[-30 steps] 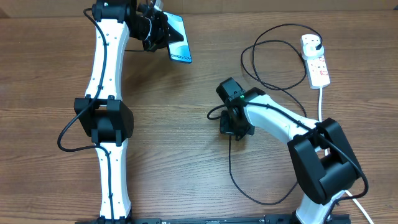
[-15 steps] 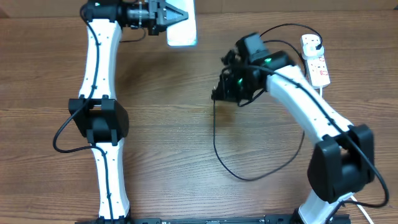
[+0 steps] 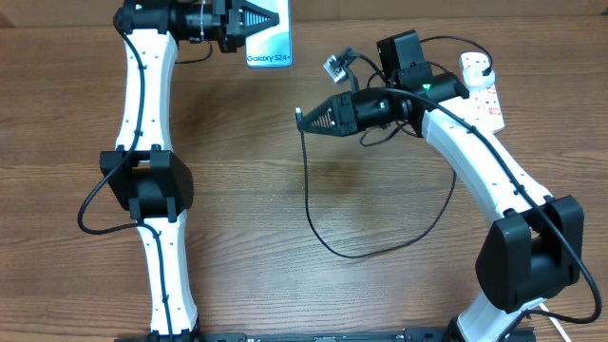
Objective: Plug charger to phone and switch on socket
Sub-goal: 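Lift the plug with the right gripper toward the phone's bottom edge, then align the plug under the phone's bottom port with the right gripper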
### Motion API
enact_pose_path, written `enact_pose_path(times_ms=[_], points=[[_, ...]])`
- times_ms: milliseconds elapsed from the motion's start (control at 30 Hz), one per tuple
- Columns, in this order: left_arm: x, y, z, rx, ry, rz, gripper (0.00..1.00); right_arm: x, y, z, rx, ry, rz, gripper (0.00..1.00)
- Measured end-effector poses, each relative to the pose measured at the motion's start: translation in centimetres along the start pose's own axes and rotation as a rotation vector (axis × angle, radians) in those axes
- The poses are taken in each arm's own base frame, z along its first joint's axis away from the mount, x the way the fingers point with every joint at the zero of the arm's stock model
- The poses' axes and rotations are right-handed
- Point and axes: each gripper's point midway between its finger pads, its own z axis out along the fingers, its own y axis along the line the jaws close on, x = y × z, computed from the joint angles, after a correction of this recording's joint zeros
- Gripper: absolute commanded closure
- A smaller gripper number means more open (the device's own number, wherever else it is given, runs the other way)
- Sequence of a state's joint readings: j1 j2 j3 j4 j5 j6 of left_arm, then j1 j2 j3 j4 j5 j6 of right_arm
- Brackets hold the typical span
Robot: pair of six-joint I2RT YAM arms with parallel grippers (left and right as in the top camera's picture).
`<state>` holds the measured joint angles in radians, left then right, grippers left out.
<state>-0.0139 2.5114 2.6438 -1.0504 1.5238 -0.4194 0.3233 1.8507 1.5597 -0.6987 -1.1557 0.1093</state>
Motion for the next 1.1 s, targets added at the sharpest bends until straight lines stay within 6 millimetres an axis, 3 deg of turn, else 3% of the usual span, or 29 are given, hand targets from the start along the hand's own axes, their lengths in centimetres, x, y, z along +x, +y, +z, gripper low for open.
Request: enact_pose_path(times_ms=[300,700,1100], points=[[0.4,-0.2,1.1,0.007,0.022,0.001,0.96,-2.0,0.7,0.5,-0.01,-0.052,0.017,0.96],[0.9,-0.2,2.7,0.005,0.048,0.001,0.96,-3.1,0.1,0.9,0.045,-0.095,0.078,0.96],[0.9,0.1,2.9,-0.016,0.042,0.001,0.96,-4.0,0.4,0.9,0.035,-0.124,0.081,0.96]])
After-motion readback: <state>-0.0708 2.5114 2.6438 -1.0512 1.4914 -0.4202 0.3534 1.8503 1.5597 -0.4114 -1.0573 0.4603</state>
